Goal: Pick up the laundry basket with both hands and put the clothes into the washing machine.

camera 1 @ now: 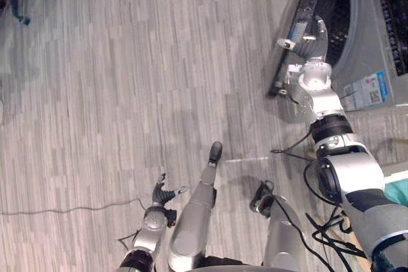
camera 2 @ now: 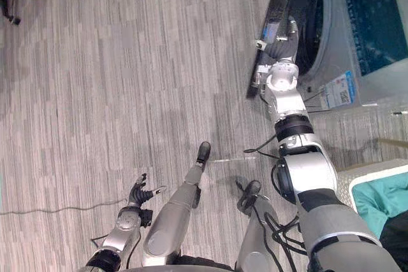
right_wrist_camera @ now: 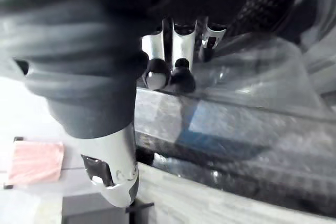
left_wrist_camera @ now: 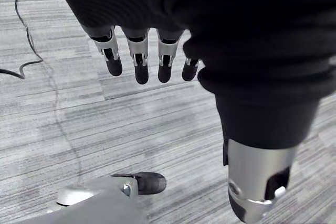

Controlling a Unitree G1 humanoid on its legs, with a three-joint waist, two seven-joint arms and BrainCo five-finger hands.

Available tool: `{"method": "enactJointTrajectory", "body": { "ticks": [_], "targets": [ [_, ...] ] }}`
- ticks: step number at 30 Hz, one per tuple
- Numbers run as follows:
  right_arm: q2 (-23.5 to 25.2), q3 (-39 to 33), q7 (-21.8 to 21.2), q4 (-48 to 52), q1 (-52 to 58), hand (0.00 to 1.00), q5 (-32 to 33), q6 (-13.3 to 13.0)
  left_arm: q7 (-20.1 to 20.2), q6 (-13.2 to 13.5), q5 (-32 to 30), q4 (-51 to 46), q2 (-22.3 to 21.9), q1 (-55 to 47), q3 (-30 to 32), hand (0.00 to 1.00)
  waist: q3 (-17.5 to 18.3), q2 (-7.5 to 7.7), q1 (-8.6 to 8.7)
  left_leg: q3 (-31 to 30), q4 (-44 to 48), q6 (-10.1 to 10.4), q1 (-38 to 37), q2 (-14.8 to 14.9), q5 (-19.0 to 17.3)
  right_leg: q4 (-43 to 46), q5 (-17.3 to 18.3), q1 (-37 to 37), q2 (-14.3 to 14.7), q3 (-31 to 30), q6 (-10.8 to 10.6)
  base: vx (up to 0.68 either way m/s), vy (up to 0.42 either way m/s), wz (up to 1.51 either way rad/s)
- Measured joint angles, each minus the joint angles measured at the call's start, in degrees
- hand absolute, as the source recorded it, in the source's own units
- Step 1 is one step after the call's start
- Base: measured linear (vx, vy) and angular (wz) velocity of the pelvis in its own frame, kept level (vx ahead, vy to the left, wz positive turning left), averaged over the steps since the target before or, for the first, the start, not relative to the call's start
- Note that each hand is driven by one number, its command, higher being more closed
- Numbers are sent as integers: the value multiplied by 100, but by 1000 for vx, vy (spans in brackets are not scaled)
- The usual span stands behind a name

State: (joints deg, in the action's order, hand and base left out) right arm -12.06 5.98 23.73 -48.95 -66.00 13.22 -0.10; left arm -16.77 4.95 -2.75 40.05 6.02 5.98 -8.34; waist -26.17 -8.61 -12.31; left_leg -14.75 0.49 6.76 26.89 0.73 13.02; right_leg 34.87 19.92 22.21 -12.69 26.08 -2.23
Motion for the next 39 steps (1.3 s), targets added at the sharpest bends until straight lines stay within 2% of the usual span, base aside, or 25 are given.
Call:
{"method": "enactJointTrajectory", "body": {
  "ticks": [2, 4, 7, 9, 13, 15, 17, 18, 21, 22, 24, 26, 27, 29, 32, 33, 34, 35, 37, 39],
  "targets": [
    [181, 655, -217, 354, -445, 0, -113, -184, -36, 8, 0, -217, -1, 139, -144, 0, -9, -34, -187, -252, 1, 102, 66, 12, -5, 139, 162, -20, -61, 219, 48, -11, -163, 51],
    [376, 915, -356, 617, -922, 0, -259, -333, -75, 20, 0, -375, -13, 220, -251, 0, -12, -40, -327, -360, -7, 127, 102, 2, 39, 241, 274, -25, -63, 302, 74, 12, -176, 52],
    [505, 1146, -403, 1048, -1148, 0, -340, -583, -86, 64, 51, -536, -33, 222, -269, 0, -12, -39, -354, -545, -11, 179, 93, -69, 87, 335, 403, -87, -58, 265, 71, 34, -147, 49],
    [467, 1206, -402, 1221, -1079, 0, -362, -609, -96, 57, 106, -562, -53, 218, -281, 0, -15, -34, -338, -509, -10, 178, 92, -48, 88, 271, 399, -66, -9, 173, 71, 19, -86, -1],
    [-23, 1445, -451, 1800, -272, 0, -374, -601, -101, 39, 110, -577, -79, 426, -276, 0, -47, 14, -157, -54, -13, 174, 89, 193, 86, -106, 81, 59, 266, -310, 82, -13, 16, -72],
    [-361, 1435, -541, 2525, 855, 0, -491, -600, -112, 34, 110, -605, -38, 696, -271, 0, -121, 131, 88, 326, -23, 162, 37, 304, 78, -248, -109, 166, 368, -699, 56, -39, 46, -90],
    [-472, 1418, -675, 2849, 1693, 0, -574, -596, -118, 22, 110, -692, 59, 939, -270, 0, -193, 247, 322, 592, -39, 153, -11, 365, 73, -285, -235, 285, 423, -978, 42, -73, 30, -88],
    [-501, 1421, -790, 3059, 2265, 0, -629, -591, -125, -3, 107, -756, 149, 1166, -269, 0, -235, 318, 468, 797, -56, 60, -56, 437, 10, -321, -325, 362, 487, -1178, 38, -77, 29, -93],
    [-608, 1444, -1053, 3313, 3136, 0, -833, -583, -205, -41, 108, -762, 348, 1834, -270, 0, -299, 428, 733, 1164, -79, 11, -99, 493, -25, -333, -439, 547, 580, -1477, 30, -61, 6, -77],
    [-678, 1457, -1158, 3441, 3437, 0, -967, -576, -231, -64, 107, -760, 493, 2207, -266, 0, -308, 464, 834, 1331, -103, 9, -102, 537, -25, -361, -511, 636, 629, -1614, 35, -47, -27, -74],
    [-699, 1406, -1329, 3696, 3912, 0, -1151, -594, -284, -71, 107, -689, 784, 2804, -255, 0, -311, 564, 931, 1594, -142, -4, -107, 609, -34, -410, -613, 788, 712, -1849, 16, -31, -37, -72],
    [-616, 1248, -1523, 3728, 4436, 0, -1166, -619, -357, -95, 108, -247, 1420, 3618, -239, 0, -304, 795, 1162, 1867, -152, -33, -98, 644, -52, -421, -689, 953, 772, -2092, 0, -1, -49, -57],
    [-577, 1185, -1564, 3741, 4587, 0, -1166, -619, -357, -116, 106, -96, 1606, 3841, -242, 0, -301, 861, 1227, 1927, -152, -42, -91, 644, -60, -419, -699, 998, 777, -2148, -9, 17, -35, -44],
    [-529, 932, -1653, 3968, 5188, 0, -1173, -641, -437, -213, -19, 154, 2291, 4503, -244, 0, -294, 1032, 1491, 2087, -80, -120, 38, 652, -121, -471, -778, 1153, 839, -2311, -69, 24, -14, -32],
    [-515, 743, -1654, 4415, 5775, 0, -1172, -801, -602, -261, -209, 361, 2806, 5140, -239, 0, -306, 1125, 1640, 2326, 325, -203, 413, 763, -303, -705, -1033, 1342, 941, -2501, -158, 31, 17, -48],
    [-489, 739, -1655, 4685, 6036, 0, -1172, -870, -686, -324, -273, 369, 2938, 5291, -224, 0, -306, 1132, 1671, 2467, 561, -203, 557, 914, -498, -859, -1170, 1378, 1005, -2578, -178, 30, 37, -65],
    [-454, 735, -1653, 4847, 6179, 0, -1176, -893, -721, -365, -319, 369, 2973, 5364, -223, 0, -308, 1161, 1673, 2537, 683, -194, 627, 962, -572, -943, -1235, 1388, 1046, -2643, -189, 19, 60, -76],
    [-373, 729, -1654, 5284, 6542, 0, -1179, -1007, -757, -460, -469, 369, 3045, 5525, -207, 0, -309, 1190, 1670, 2672, 1042, -217, 832, 1123, -792, -1147, -1372, 1403, 1135, -2734, -196, 9, 61, -65],
    [-274, 734, -1655, 5703, 6844, 0, -1185, -1085, -792, -475, -494, 368, 3087, 5672, -139, 0, -299, 1264, 1686, 2781, 1326, -225, 1023, 1259, -959, -1266, -1481, 1489, 1214, -2814, -188, 6, 45, -59],
    [-148, 621, -1636, 6244, 7187, 0, -1180, -1196, -841, -590, -713, 371, 3158, 5848, 185, 0, -303, 1414, 1756, 2917, 1689, -236, 1362, 1428, -1145, -1355, -1587, 1716, 1307, -2920, -185, -2, 31, -51]
  ]
}}
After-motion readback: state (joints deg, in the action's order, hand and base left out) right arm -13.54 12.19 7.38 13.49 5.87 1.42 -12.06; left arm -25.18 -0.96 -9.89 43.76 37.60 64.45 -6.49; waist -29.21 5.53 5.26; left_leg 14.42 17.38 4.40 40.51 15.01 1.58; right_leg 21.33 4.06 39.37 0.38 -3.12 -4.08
